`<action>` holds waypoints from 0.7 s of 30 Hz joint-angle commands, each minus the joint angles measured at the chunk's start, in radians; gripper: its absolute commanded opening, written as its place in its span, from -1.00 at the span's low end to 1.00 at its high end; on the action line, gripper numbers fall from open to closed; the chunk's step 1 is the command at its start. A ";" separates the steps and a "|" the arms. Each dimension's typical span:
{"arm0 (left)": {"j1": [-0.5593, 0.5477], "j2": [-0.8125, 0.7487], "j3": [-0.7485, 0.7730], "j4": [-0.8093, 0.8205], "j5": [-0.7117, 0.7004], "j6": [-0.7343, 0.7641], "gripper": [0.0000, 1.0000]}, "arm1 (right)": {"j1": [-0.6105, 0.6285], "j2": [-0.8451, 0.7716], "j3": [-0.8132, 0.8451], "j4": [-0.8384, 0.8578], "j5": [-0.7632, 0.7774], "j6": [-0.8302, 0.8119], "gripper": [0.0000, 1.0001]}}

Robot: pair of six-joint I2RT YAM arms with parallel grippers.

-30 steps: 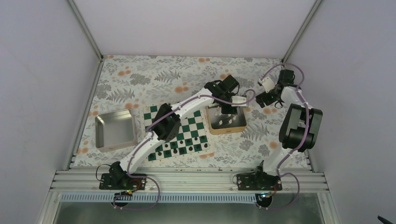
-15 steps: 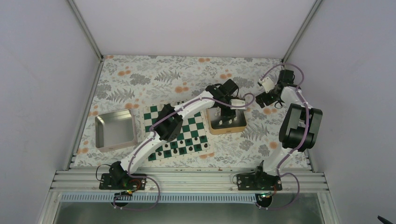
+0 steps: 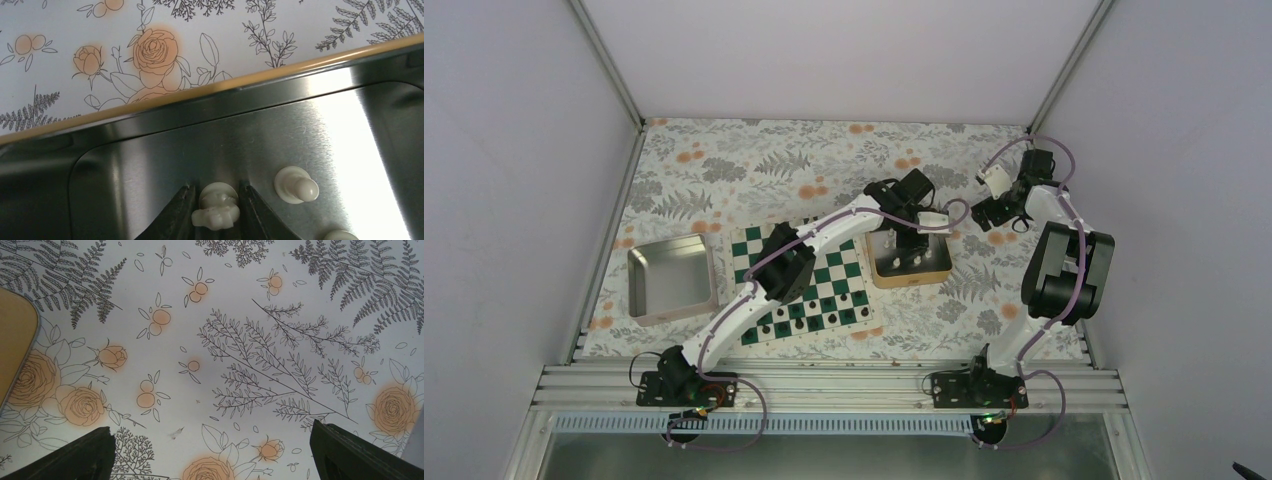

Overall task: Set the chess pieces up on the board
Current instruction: Pick up the chess piece from the storage box.

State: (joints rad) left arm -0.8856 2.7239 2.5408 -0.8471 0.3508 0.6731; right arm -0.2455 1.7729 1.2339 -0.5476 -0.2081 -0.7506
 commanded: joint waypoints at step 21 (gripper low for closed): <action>0.003 -0.093 0.037 -0.020 -0.046 0.039 -0.65 | -0.012 0.013 0.012 -0.006 -0.022 -0.006 1.00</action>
State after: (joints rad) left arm -0.8829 2.6999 2.5412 -0.8486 0.3252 0.6861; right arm -0.2455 1.7748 1.2339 -0.5480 -0.2085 -0.7509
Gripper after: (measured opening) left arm 0.174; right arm 0.997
